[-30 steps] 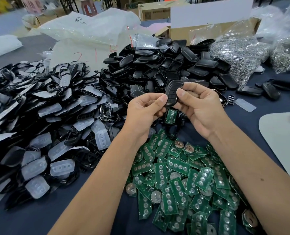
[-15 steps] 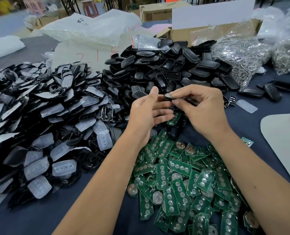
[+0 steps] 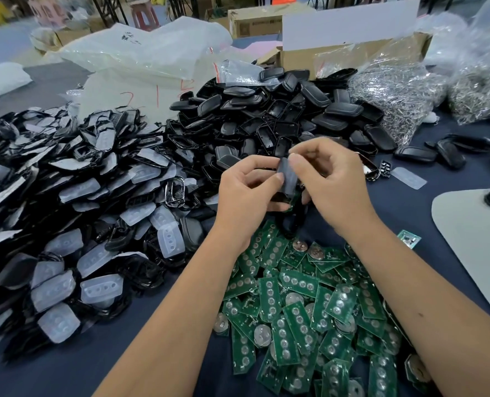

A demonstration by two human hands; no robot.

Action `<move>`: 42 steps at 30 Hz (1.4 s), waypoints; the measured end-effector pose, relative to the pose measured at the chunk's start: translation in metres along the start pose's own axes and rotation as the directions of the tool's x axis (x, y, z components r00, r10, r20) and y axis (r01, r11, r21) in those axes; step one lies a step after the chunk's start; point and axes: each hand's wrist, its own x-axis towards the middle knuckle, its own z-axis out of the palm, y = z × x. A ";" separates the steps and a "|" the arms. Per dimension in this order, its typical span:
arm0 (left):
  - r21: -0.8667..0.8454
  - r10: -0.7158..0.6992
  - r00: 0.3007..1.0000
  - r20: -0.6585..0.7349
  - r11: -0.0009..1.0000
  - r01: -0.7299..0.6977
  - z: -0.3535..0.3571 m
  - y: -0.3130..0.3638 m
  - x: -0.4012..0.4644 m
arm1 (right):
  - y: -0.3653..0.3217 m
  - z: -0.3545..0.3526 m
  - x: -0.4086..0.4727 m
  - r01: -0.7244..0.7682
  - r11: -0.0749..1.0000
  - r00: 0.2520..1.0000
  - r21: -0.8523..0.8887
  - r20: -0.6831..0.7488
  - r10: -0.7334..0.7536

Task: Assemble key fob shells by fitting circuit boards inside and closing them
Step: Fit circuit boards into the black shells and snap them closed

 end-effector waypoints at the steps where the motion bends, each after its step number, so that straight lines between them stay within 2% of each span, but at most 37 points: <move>1: 0.023 0.018 1.000 0.016 1.000 -0.018 0.001 0.000 0.000 | 0.002 0.001 0.000 -0.011 1.000 1.000 -0.003 0.022 0.011; 5: 0.105 0.081 0.995 0.058 0.991 -0.087 0.001 0.000 -0.001 | 0.008 0.000 0.002 -0.059 0.995 0.998 0.082 0.009 0.059; 9: 0.134 0.093 0.995 0.037 0.986 -0.097 -0.001 0.000 -0.001 | 0.007 0.002 0.003 -0.147 0.971 0.989 0.186 0.010 0.147; 12: 0.116 0.076 0.997 0.029 0.990 -0.079 -0.003 0.000 0.002 | 0.004 0.003 0.001 -0.158 0.973 0.987 0.166 0.017 0.158; 14: 0.089 0.047 0.999 0.007 0.995 -0.048 -0.005 0.000 0.003 | -0.001 0.000 -0.001 -0.010 0.999 1.000 -0.046 0.014 0.011; 16: 0.028 -0.005 0.999 -0.036 1.000 0.006 -0.007 0.001 0.004 | -0.006 -0.004 0.000 0.213 0.942 0.977 -0.261 0.075 -0.201; 18: -0.045 -0.069 0.995 -0.067 0.997 0.066 -0.012 0.003 0.006 | -0.008 -0.006 0.002 0.324 0.897 0.943 -0.300 0.174 -0.283; 22: -0.167 -0.163 0.984 -0.076 0.975 0.149 -0.023 0.006 0.010 | -0.004 -0.008 0.001 0.358 0.870 0.913 -0.340 0.322 -0.250; 31: -0.159 -0.172 0.983 0.061 0.971 0.179 -0.021 0.008 0.007 | -0.003 -0.004 0.003 0.451 0.780 0.891 -0.435 0.263 -0.369; 33: -0.182 -0.154 0.985 0.073 0.969 0.165 -0.021 0.008 0.007 | -0.004 -0.001 0.000 0.359 0.869 0.933 -0.340 0.166 -0.321; 36: -0.117 -0.046 0.996 0.073 0.992 0.054 -0.020 0.005 0.007 | -0.002 0.003 -0.001 0.087 0.995 0.996 -0.056 0.022 -0.086; 38: -0.059 0.042 0.997 0.072 0.998 -0.038 -0.018 0.002 0.006 | -0.002 0.003 -0.001 -0.052 0.991 0.998 0.125 0.043 0.047; 40: -0.076 0.076 0.995 0.066 0.995 -0.070 -0.016 0.001 0.005 | -0.007 0.003 -0.001 -0.188 0.929 0.980 0.320 0.116 0.159; 42: -0.108 0.074 0.994 0.080 0.992 -0.065 -0.017 0.004 0.005 | -0.011 0.003 -0.001 -0.295 0.869 0.953 0.398 0.190 0.237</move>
